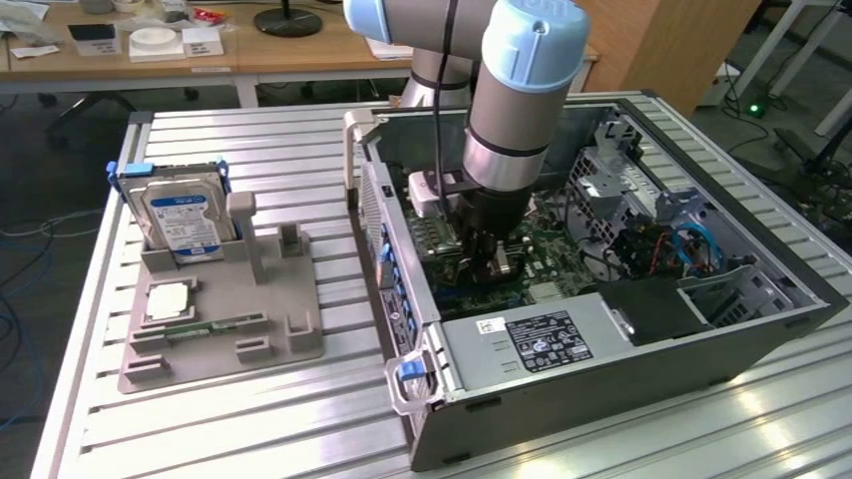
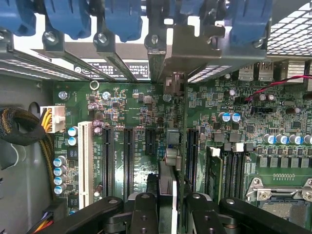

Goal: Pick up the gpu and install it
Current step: 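Insert the gpu into the slot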

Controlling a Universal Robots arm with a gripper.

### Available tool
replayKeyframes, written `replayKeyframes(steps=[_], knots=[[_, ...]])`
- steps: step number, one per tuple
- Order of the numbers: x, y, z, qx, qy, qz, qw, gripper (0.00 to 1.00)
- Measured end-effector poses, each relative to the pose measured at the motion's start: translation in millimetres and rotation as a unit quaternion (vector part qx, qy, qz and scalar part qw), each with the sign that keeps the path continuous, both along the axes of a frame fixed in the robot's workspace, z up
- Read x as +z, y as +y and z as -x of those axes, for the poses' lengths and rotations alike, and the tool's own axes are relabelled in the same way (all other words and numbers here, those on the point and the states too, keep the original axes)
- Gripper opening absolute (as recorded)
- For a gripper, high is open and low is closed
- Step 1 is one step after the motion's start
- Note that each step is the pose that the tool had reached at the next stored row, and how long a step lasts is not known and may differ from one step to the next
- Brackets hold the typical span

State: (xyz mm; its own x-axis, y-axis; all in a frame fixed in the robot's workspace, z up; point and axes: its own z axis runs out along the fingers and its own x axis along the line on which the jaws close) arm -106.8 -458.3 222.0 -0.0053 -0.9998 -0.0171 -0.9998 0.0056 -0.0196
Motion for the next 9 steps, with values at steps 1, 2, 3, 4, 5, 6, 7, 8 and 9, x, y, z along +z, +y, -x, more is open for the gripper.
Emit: replayKeyframes(steps=[1, 2, 3, 4, 5, 6, 7, 8, 9], knots=[[0.0, 0.0, 0.0, 0.0, 0.0, 0.0, 1.0, 0.27], [0.0, 0.0, 0.0, 0.0, 0.0, 0.0, 1.0, 0.27], [0.0, 0.0, 0.0, 0.0, 0.0, 0.0, 1.0, 0.27], [0.0, 0.0, 0.0, 0.001, -0.0001, 0.0, 1.0, 0.27], [0.0, 0.0, 0.0, 0.001, 0.0, 0.0, 1.0, 0.27], [0.0, 0.0, 0.0, 0.002, 0.0, 0.0, 1.0, 0.27], [0.0, 0.0, 0.0, 0.002, -0.0001, 0.0, 1.0, 0.27], [0.0, 0.0, -0.1, 0.003, -0.0001, 0.0, 1.0, 0.27], [0.0, 0.0, -0.1, 0.004, -0.0002, -0.0001, 1.0, 0.27]])
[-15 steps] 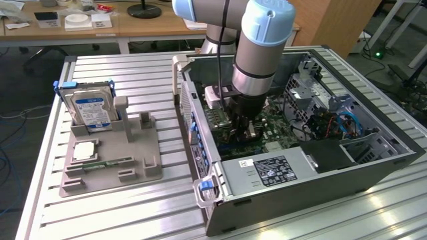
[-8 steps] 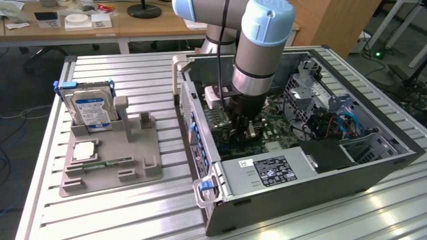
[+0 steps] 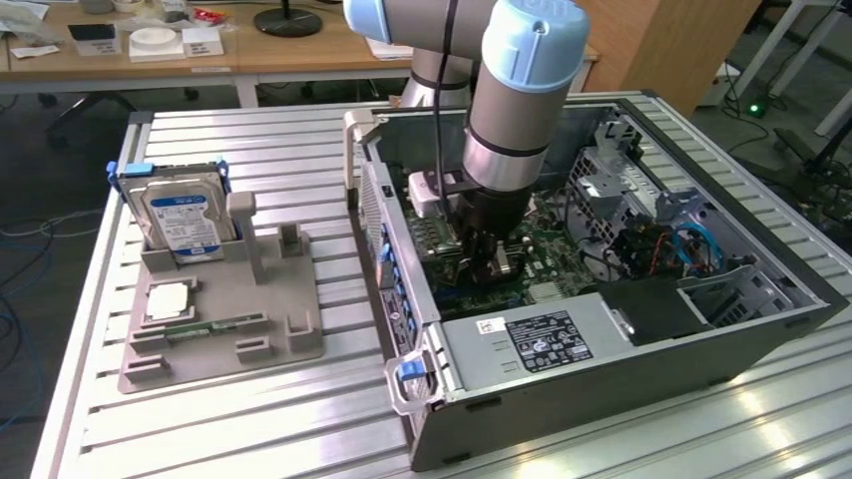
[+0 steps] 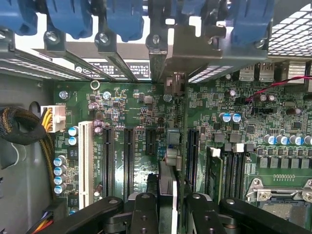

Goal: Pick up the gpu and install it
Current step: 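Insert the gpu into the slot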

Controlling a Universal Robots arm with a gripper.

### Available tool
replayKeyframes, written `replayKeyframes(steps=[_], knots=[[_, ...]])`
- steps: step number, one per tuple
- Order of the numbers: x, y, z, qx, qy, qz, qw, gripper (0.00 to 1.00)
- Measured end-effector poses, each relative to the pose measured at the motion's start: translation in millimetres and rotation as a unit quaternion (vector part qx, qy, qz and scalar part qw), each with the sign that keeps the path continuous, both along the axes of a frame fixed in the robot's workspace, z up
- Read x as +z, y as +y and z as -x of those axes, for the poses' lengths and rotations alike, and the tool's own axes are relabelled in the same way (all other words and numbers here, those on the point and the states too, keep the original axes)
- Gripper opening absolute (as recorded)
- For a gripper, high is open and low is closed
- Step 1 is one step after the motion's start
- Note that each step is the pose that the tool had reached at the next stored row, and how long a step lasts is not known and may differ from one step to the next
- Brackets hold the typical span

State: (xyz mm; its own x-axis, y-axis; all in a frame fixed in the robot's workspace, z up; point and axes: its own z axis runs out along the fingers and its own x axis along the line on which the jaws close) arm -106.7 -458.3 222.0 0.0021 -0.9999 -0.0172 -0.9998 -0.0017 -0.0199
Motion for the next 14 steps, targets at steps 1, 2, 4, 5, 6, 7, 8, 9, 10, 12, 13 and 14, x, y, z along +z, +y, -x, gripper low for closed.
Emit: replayKeyframes(steps=[1, 2, 4, 5, 6, 7, 8, 9, 10, 12, 13, 14], knots=[[0.0, 0.0, 0.0, 0.001, 0.0, 0.0, 1.0, 0.27], [0.0, 0.0, 0.0, 0.001, 0.0, 0.0, 1.0, 0.27], [0.0, 0.0, 0.0, 0.001, 0.0001, -0.0001, 1.0, 0.27], [0.0, 0.0, 0.0, 0.001, 0.0001, -0.0002, 1.0, 0.27], [0.0, 0.0, 0.0, 0.001, 0.0, -0.0001, 1.0, 0.27], [-0.3, -0.1, 0.0, 0.001, 0.0, 0.0, 1.0, 0.27], [-0.8, -0.1, 0.0, 0.001, 0.0002, 0.0002, 1.0, 0.27], [-1.6, -0.1, 0.0, 0.001, 0.0002, 0.0002, 1.0, 0.27], [-2.2, -0.1, 0.0, 0.001, 0.0, 0.0001, 1.0, 0.27], [-2.4, -0.1, 0.0, 0.001, -0.0001, 0.0, 1.0, 0.27], [-2.5, 0.0, 0.0, 0.001, -0.0001, 0.0, 1.0, 0.27], [-2.5, 0.0, 0.0, 0.001, 0.0, -0.0002, 1.0, 0.27]])
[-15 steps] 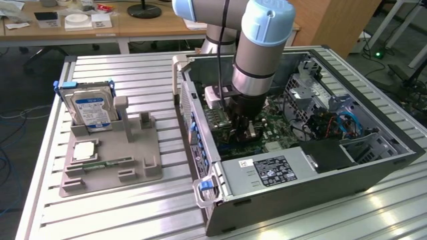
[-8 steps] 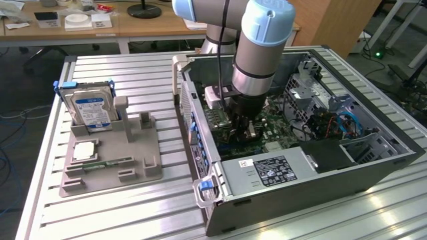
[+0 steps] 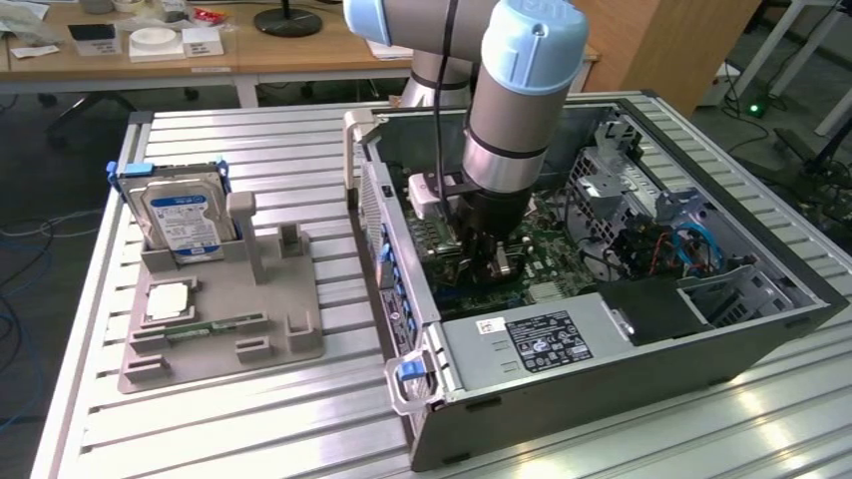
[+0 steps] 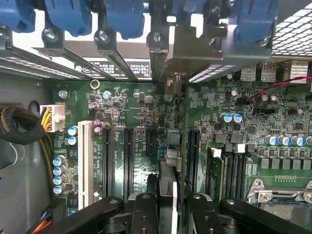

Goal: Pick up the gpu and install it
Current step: 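Insert the gpu into the slot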

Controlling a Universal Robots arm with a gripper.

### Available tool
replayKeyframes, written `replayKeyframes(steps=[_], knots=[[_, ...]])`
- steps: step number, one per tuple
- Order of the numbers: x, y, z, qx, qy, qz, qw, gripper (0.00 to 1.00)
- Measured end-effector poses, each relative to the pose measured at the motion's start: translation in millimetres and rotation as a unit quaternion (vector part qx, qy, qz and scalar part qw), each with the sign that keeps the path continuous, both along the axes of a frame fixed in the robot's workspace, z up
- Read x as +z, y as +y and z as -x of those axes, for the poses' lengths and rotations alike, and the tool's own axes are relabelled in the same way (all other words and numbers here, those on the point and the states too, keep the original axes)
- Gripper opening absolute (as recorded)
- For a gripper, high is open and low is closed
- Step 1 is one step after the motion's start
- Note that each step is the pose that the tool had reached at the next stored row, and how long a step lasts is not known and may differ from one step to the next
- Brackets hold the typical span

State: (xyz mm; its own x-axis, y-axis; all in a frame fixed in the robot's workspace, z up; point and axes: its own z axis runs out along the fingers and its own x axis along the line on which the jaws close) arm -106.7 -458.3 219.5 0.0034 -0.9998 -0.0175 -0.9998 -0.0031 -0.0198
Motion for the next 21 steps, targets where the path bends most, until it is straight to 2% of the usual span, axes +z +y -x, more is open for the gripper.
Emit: replayKeyframes(steps=[9, 11, 12, 15, 21], knots=[[0.0, 0.0, 0.0, 0.0, -0.0001, 0.0, 1.0, 0.27], [-0.1, 0.2, 0.2, 0.0, -0.0001, -0.0011, 1.0, 0.28], [0.5, 0.1, 0.2, 0.0, -0.0002, -0.0009, 1.0, 0.34], [4.7, 0.0, 0.1, 0.0, 0.0002, -0.0007, 1.0, 0.34], [17.1, 0.0, 0.0, 0.0, -0.0017, -0.0007, 1.0, 0.34]])
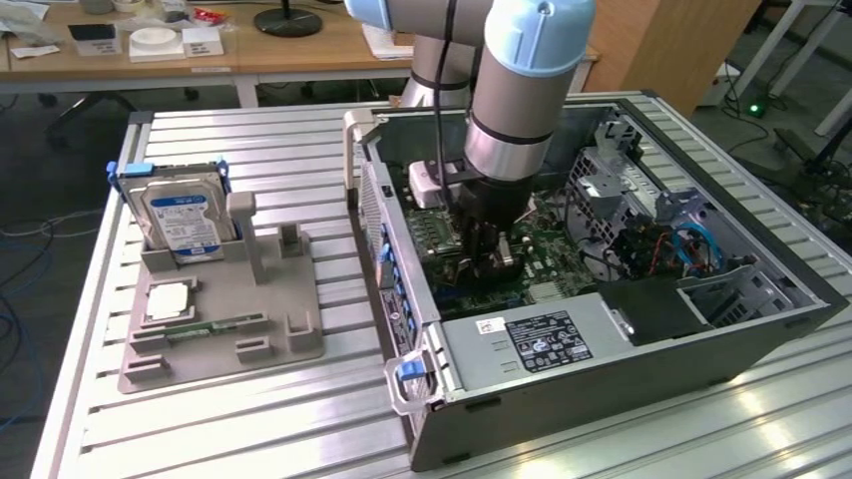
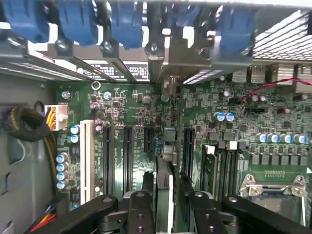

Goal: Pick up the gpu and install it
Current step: 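Insert the gpu into the slot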

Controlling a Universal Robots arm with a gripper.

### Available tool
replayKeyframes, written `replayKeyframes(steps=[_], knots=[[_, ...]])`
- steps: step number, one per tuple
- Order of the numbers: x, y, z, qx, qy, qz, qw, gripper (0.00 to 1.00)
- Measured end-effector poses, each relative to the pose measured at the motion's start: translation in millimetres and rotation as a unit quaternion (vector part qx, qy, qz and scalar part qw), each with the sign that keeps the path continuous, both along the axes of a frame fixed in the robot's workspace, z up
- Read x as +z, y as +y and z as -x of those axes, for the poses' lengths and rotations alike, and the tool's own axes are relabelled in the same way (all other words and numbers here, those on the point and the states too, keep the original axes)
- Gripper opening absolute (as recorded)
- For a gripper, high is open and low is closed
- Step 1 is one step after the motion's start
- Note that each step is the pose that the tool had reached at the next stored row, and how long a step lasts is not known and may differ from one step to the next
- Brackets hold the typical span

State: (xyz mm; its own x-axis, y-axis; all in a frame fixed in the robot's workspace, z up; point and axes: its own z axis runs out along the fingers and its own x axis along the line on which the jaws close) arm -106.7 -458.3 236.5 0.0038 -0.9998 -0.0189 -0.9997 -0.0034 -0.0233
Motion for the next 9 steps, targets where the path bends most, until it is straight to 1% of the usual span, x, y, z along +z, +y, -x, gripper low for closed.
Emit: replayKeyframes(steps=[1, 2, 9], knots=[[2.4, 0.0, 0.0, 0.0, -0.0005, 0.0, 1.0, 0.34], [7.6, 0.0, 0.0, 0.0, -0.0013, 0.0, 1.0, 0.34], [28.6, 0.0, 0.0, 0.0, -0.0033, 0.0, 1.0, 0.34]])
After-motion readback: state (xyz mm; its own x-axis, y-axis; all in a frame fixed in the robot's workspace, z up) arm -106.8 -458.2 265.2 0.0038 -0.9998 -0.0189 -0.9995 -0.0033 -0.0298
